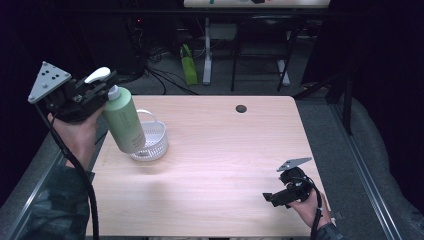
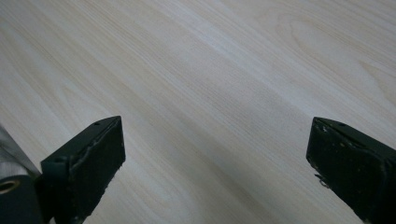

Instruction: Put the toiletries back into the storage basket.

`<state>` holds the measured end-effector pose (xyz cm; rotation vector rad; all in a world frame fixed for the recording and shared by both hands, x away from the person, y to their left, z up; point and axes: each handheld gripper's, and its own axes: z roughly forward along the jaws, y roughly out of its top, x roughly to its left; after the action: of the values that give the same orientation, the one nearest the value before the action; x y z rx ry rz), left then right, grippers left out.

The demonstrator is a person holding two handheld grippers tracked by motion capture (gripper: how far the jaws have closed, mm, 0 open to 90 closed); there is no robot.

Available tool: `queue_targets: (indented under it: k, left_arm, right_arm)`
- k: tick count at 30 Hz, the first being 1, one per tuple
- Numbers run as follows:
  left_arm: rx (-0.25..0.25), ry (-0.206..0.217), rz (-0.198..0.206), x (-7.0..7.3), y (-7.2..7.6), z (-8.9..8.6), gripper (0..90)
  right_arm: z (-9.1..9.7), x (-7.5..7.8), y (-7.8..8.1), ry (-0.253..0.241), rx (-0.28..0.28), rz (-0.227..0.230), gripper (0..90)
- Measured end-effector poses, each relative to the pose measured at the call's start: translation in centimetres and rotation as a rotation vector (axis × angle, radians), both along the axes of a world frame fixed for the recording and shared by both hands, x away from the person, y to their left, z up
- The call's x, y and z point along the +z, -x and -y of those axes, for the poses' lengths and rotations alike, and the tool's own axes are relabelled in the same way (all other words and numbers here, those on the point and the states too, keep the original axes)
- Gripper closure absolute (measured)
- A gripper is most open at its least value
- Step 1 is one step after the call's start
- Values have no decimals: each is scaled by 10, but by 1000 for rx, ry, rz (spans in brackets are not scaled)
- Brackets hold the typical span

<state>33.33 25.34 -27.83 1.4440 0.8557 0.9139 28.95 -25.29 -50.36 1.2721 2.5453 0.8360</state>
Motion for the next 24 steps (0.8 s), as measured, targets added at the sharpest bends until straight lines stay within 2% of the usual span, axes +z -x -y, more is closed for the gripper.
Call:
queue_targets:
  k: [7,14,24]
  left_arm:
    - [5,-5,4,1,-7,-1,671]
    - [0,14,3,0,-17,-5,670]
    - [26,-3,-9,-1,-30,-7,670]
  right_arm:
    - [0,0,0,3,0,1,40]
    - [0,0,1,2,-1,0,41]
    - [0,0,1,7,5,1,41]
